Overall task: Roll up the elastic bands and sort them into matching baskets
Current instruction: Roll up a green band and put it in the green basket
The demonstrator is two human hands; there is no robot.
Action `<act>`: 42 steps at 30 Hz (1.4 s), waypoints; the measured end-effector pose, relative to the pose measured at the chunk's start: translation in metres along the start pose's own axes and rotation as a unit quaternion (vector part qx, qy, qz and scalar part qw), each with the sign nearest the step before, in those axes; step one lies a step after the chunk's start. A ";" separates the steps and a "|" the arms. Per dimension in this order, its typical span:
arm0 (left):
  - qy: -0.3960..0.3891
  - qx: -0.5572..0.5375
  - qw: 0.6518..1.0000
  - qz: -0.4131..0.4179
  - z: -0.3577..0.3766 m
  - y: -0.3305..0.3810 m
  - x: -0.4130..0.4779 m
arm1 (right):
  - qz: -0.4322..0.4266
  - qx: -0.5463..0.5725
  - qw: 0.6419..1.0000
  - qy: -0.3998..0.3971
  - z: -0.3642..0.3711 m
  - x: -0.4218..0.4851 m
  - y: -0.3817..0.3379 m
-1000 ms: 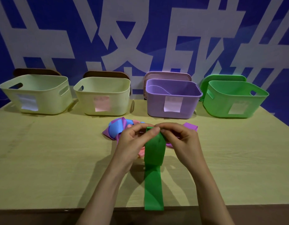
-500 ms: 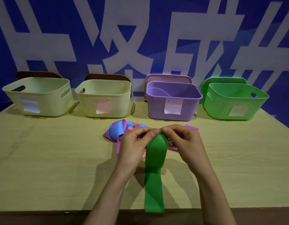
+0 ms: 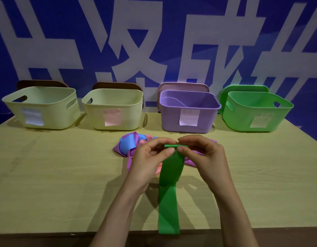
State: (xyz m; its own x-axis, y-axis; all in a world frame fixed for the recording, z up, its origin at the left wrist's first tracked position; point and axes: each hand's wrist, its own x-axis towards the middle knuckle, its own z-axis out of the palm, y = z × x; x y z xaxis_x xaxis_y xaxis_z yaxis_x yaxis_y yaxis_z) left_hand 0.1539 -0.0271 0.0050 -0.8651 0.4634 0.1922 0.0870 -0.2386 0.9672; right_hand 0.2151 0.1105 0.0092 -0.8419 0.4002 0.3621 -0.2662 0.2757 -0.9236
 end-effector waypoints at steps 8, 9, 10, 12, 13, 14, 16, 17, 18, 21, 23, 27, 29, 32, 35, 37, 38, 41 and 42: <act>0.006 -0.066 0.997 -0.030 0.001 -0.001 -0.001 | -0.009 0.017 1.000 0.003 0.000 0.000 -0.002; 0.016 -0.063 0.998 -0.027 0.002 0.000 0.000 | -0.009 0.023 1.000 0.001 0.000 0.000 -0.001; 0.028 -0.058 0.998 -0.022 0.003 0.001 0.001 | -0.006 0.032 0.999 -0.003 0.001 0.000 -0.001; 0.043 -0.045 0.998 -0.011 0.003 0.002 0.002 | 0.000 0.037 0.999 -0.019 0.000 0.000 0.000; 0.046 -0.042 0.998 -0.007 0.003 0.001 0.002 | 0.004 0.033 0.999 -0.035 -0.001 0.000 0.000; 0.048 -0.042 0.998 -0.005 0.003 0.001 0.002 | 0.011 0.030 0.998 -0.055 -0.003 0.000 0.001; 0.050 -0.041 0.998 0.002 0.003 0.000 0.001 | 0.034 0.028 0.996 -0.081 -0.006 0.000 0.001; 0.053 -0.037 0.998 0.008 0.003 -0.001 0.002 | 0.043 0.029 0.995 -0.081 -0.005 0.000 0.001; 0.055 -0.033 0.998 0.012 0.003 -0.001 0.002 | 0.047 0.030 0.996 -0.077 -0.005 0.000 0.001; 0.063 -0.027 0.997 0.021 0.003 -0.004 0.003 | 0.036 0.015 0.997 -0.065 -0.003 0.001 0.002; 0.059 -0.027 0.998 0.021 0.003 -0.004 0.003 | 0.032 0.012 0.998 -0.053 -0.002 0.002 0.003; 0.032 -0.025 0.999 -0.031 0.002 -0.004 0.002 | 0.030 0.055 0.998 -0.021 -0.001 0.003 0.002; 0.018 -0.012 0.998 -0.066 0.000 -0.005 0.001 | 0.038 0.075 0.996 -0.012 -0.001 0.002 0.001; 0.019 -0.023 0.995 -0.096 -0.002 -0.005 0.000 | 0.047 0.073 0.996 -0.010 -0.003 0.001 0.001; 0.014 -0.037 0.994 -0.097 -0.001 -0.005 0.000 | 0.054 0.068 0.996 -0.008 -0.005 0.000 0.000; 0.005 -0.040 0.995 -0.094 -0.001 -0.004 0.000 | 0.052 0.054 0.997 -0.008 -0.007 -0.001 -0.001; -0.003 -0.041 0.995 -0.090 -0.001 -0.004 -0.001 | 0.049 0.047 0.998 -0.009 -0.007 -0.001 -0.002; -0.014 -0.048 0.996 -0.076 -0.001 -0.001 -0.002 | 0.034 0.037 0.999 -0.010 -0.007 0.000 -0.003; -0.007 -0.048 0.996 -0.074 0.000 0.000 -0.002 | 0.031 0.036 0.999 -0.010 -0.006 0.000 -0.003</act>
State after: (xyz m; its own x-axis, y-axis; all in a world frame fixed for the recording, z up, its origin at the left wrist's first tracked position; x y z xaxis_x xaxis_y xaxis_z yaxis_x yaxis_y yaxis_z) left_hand 0.1560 -0.0282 0.0048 -0.8583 0.5106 0.0512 -0.0892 -0.2467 0.9650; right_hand 0.2188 0.1153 0.0128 -0.8666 0.3966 0.3027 -0.2462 0.1878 -0.9509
